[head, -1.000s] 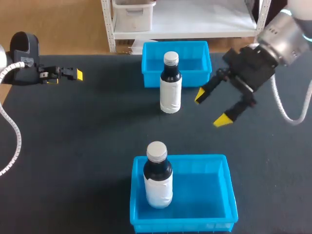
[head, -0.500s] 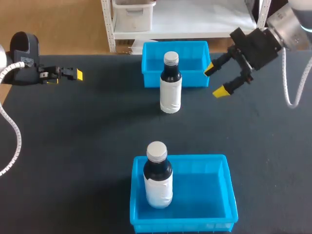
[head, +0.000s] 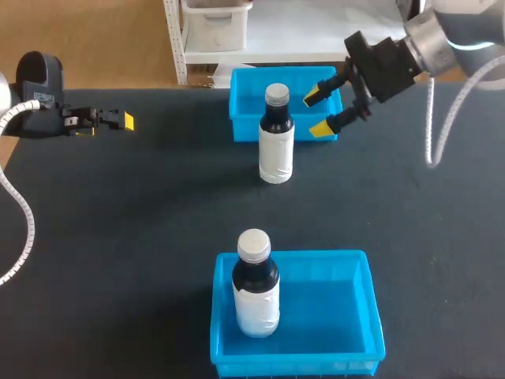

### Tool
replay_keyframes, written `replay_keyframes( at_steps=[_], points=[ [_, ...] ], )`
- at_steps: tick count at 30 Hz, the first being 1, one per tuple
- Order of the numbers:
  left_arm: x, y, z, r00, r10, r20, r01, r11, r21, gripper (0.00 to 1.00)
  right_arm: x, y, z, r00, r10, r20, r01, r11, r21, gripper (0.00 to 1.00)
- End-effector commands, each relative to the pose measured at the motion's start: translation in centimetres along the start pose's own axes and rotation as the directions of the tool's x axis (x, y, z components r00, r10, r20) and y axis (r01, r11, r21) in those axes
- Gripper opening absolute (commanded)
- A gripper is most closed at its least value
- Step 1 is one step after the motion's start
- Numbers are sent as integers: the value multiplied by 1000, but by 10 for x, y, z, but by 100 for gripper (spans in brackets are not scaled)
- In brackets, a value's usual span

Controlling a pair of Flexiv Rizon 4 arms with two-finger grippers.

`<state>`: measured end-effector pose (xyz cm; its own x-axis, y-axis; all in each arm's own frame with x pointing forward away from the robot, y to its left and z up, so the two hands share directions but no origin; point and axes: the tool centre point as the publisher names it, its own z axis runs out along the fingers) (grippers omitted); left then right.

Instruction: Pick up the bottle, and place it in the far bin if it is heavy, or in the near bin if it is light.

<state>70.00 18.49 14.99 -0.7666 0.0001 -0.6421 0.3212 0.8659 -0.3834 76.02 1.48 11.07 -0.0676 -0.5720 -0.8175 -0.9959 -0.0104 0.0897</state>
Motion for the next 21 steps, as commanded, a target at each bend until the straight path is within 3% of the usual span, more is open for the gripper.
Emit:
replay_keyframes(
  at_steps=[1, 21],
  points=[
    [0, 0, 0, 1000, 0, 0, 0, 1000, 0, 100, -6, -7, 8, 1000, 8, 15, -8, 1000, 2, 100],
    [0, 0, 0, 1000, 0, 0, 0, 1000, 0, 100, -41, 6, 39, 998, -38, 42, 38, 999, 1, 100]
  ],
)
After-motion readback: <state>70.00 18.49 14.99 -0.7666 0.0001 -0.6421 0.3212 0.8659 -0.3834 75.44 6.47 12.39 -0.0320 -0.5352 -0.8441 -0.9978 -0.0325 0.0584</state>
